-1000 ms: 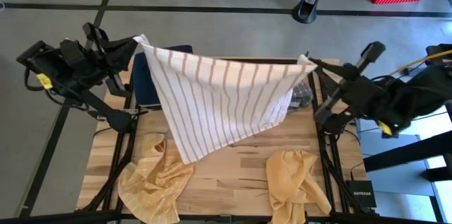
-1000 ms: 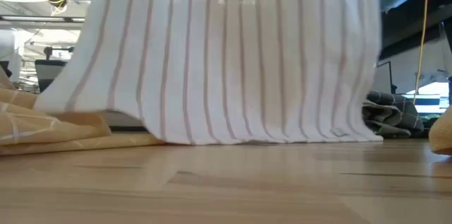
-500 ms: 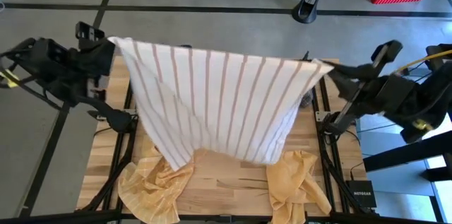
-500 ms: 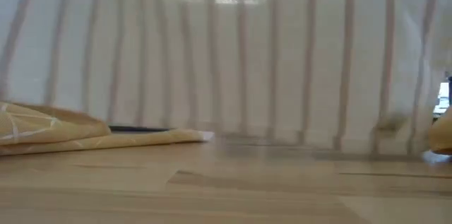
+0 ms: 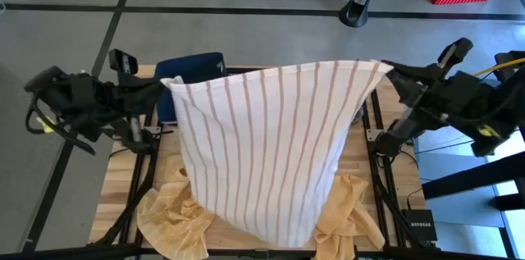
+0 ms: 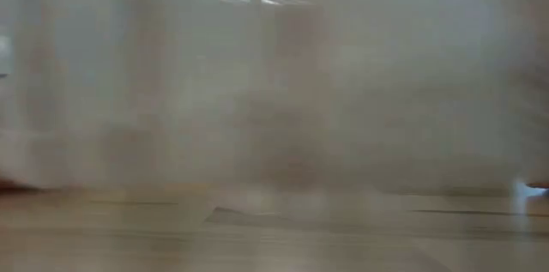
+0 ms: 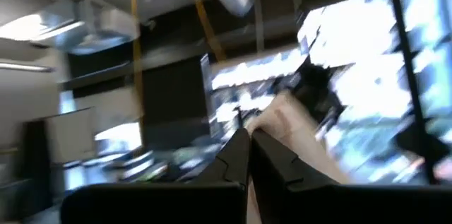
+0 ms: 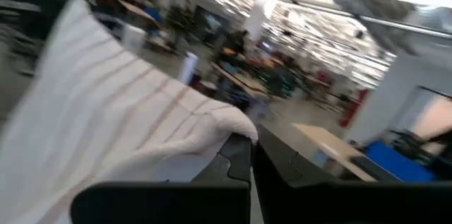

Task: Fold towel
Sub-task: Fold the white towel

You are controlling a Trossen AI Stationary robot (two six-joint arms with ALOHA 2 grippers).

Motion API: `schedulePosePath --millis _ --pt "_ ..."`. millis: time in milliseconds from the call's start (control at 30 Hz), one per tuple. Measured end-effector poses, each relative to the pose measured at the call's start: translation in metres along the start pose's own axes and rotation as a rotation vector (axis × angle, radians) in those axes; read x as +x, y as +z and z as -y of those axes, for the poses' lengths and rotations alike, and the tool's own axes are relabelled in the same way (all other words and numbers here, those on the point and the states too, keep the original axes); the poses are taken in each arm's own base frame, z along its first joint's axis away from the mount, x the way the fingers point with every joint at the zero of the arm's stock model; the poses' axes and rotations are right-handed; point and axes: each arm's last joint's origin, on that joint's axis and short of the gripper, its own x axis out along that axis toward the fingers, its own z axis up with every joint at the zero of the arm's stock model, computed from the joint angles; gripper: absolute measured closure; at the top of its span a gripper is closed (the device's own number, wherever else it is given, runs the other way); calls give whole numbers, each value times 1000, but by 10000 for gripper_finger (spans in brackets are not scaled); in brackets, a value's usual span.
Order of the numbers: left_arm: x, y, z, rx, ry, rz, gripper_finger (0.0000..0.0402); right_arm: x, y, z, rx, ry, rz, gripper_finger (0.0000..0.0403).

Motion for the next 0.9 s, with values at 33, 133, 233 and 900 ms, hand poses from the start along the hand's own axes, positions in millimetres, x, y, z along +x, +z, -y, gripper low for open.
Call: schedulePosePath --millis 33,133,233,900 --pt "0 -2 0 51 37 -42 402 4 -2 -1 -15 -24 -23 395" --pt "3 -9 -4 165 161 -170 402 13 -13 -6 -64 -83 -86 395" --pt "4 -14 -9 230 242 -255 402 24 -30 -1 -71 -105 -104 395" --pt "29 -65 -43 598 449 -557 402 93 -138 10 -246 -133 -580 395"
